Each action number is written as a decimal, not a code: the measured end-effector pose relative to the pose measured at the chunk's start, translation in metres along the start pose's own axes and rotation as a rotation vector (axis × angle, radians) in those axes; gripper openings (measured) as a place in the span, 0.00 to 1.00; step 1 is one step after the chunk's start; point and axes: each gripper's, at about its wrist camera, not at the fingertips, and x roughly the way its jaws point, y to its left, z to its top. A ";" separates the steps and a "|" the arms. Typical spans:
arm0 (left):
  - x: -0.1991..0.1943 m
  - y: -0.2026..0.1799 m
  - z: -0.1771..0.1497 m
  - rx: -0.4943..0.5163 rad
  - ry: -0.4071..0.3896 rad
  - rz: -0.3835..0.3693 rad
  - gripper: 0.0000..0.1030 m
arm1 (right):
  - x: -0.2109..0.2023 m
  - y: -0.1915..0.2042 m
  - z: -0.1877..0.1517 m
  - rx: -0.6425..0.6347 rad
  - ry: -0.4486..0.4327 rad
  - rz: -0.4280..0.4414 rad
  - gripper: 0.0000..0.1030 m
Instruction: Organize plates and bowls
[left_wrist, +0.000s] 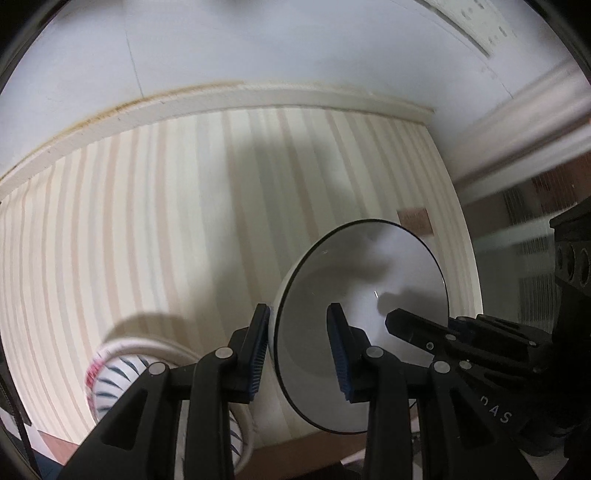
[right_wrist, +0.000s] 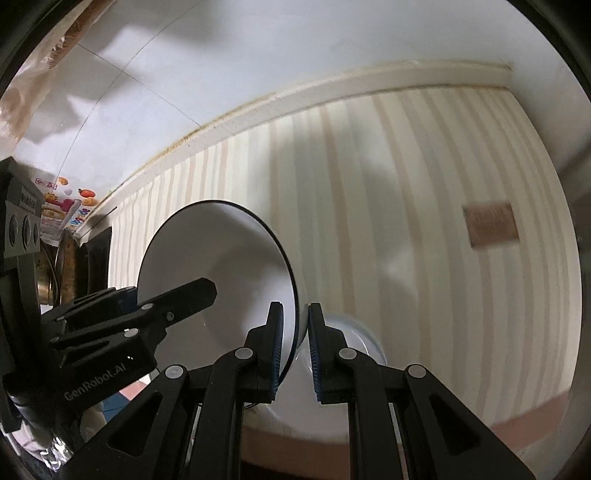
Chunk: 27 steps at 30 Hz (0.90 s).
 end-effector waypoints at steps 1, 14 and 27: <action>0.003 -0.003 -0.003 0.008 0.009 0.001 0.28 | 0.000 -0.003 -0.008 0.009 0.002 -0.002 0.15; 0.039 -0.030 -0.036 0.079 0.081 0.073 0.28 | 0.016 -0.040 -0.066 0.083 0.046 -0.004 0.14; 0.053 -0.037 -0.041 0.115 0.085 0.128 0.28 | 0.026 -0.045 -0.069 0.083 0.039 -0.032 0.14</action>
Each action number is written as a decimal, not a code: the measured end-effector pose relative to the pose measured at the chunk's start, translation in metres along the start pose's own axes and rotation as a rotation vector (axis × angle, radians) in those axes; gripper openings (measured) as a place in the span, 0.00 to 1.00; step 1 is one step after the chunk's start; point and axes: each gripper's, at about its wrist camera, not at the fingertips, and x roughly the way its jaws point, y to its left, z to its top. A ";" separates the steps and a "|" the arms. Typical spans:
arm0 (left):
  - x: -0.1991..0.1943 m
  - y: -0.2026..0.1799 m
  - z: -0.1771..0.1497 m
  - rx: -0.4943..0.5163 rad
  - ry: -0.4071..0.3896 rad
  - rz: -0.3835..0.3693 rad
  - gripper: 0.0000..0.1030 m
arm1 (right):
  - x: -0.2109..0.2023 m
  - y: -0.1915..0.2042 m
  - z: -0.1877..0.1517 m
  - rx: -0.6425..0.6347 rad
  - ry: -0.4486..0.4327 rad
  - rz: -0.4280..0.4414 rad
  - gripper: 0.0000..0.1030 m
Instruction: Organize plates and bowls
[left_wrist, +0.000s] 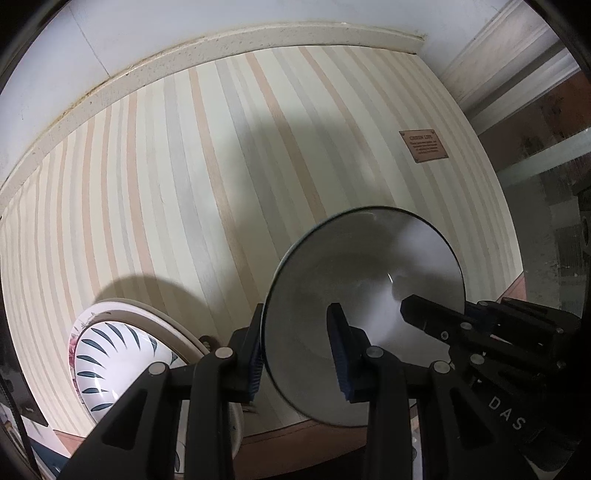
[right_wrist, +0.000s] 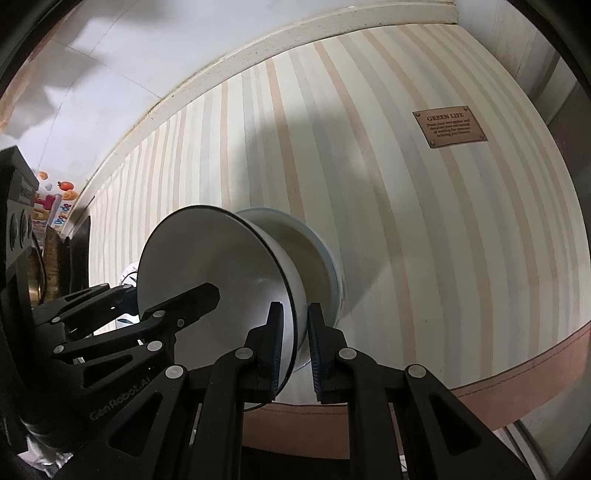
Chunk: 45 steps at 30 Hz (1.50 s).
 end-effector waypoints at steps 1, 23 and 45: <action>0.001 0.000 -0.001 -0.001 0.003 -0.002 0.28 | 0.001 0.001 0.001 0.000 0.001 -0.006 0.15; -0.092 0.001 -0.049 0.034 -0.192 -0.026 0.29 | -0.075 0.031 -0.037 -0.065 -0.157 -0.085 0.25; -0.169 -0.013 -0.098 0.108 -0.342 -0.068 0.43 | -0.193 0.064 -0.129 -0.045 -0.391 -0.100 0.72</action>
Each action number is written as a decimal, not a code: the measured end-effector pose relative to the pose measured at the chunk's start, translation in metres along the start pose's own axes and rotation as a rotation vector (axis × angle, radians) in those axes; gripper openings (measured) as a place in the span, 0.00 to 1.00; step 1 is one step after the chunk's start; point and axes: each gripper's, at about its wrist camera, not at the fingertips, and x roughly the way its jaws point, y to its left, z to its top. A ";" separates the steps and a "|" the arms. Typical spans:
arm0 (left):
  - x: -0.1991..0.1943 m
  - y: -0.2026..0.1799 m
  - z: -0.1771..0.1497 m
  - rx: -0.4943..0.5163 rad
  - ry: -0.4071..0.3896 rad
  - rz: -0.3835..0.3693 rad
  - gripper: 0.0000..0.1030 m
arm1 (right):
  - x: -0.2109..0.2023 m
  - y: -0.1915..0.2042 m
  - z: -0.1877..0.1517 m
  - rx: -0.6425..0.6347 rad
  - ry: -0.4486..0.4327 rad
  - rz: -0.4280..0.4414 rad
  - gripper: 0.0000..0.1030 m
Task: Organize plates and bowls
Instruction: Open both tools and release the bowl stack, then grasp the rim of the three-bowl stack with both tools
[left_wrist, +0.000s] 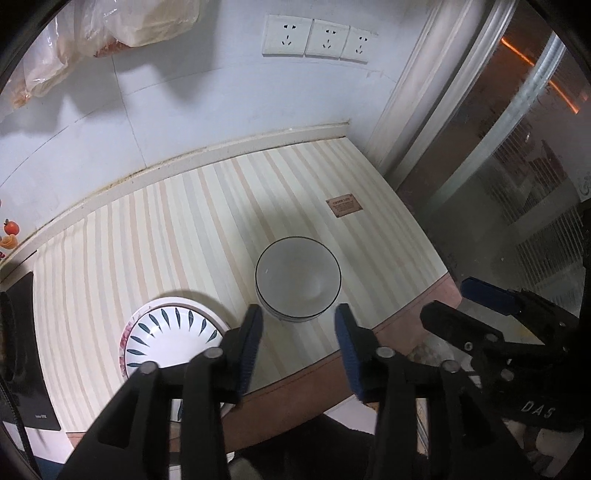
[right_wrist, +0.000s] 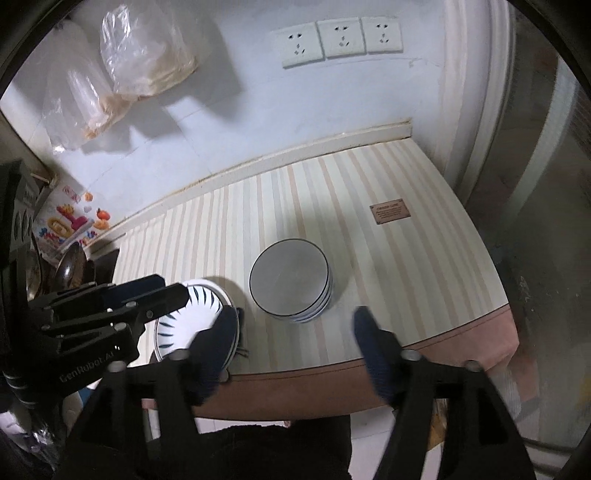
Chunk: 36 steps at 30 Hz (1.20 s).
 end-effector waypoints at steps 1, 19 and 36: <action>0.000 0.000 0.001 0.000 -0.003 0.001 0.47 | -0.001 -0.002 0.001 0.009 -0.002 -0.001 0.74; 0.155 0.054 0.038 -0.111 0.227 0.012 0.67 | 0.142 -0.061 0.015 0.136 0.194 0.118 0.89; 0.256 0.080 0.040 -0.271 0.453 -0.224 0.66 | 0.298 -0.093 0.007 0.308 0.430 0.344 0.89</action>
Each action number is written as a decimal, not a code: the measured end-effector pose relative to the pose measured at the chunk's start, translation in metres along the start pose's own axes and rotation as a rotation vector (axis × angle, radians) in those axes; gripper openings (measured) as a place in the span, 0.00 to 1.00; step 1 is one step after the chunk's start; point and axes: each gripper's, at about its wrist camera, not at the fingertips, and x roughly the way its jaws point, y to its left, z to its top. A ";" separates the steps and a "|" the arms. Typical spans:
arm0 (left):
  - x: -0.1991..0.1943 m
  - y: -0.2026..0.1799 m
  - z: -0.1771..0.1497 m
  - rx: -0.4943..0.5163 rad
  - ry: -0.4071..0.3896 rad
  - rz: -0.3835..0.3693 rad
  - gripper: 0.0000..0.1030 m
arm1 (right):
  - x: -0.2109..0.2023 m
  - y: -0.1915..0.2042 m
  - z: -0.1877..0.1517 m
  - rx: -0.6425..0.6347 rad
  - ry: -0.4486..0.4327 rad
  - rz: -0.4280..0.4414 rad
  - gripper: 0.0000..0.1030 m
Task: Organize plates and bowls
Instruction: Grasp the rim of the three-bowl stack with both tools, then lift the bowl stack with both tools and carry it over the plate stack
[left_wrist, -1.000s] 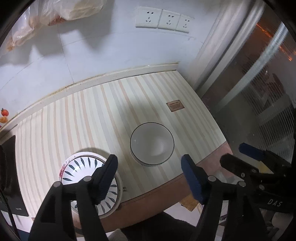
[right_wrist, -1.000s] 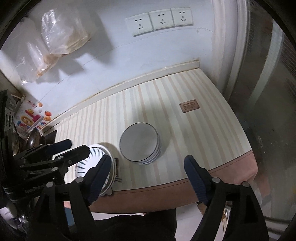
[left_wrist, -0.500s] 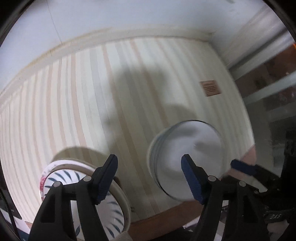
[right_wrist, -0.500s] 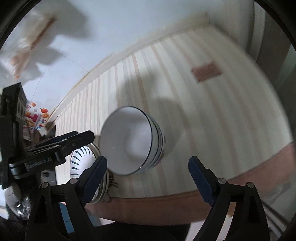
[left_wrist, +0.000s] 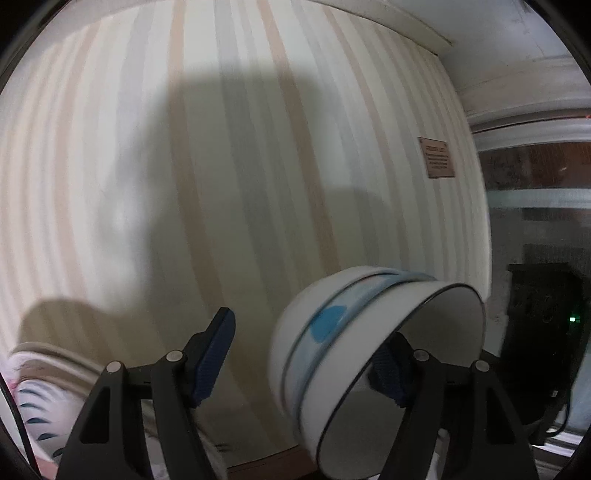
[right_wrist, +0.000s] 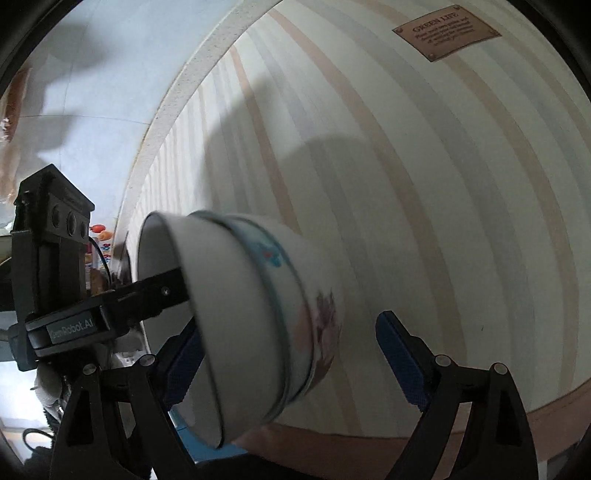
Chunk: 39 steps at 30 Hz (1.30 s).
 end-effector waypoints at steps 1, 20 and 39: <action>0.002 0.000 0.001 -0.004 0.005 -0.021 0.66 | 0.002 0.001 0.002 -0.003 0.004 -0.002 0.88; 0.007 -0.003 -0.007 -0.069 0.001 -0.039 0.63 | 0.025 0.019 0.018 0.044 0.054 0.024 0.65; -0.083 0.032 -0.037 -0.128 -0.173 -0.015 0.63 | 0.021 0.097 0.020 -0.100 0.064 0.049 0.64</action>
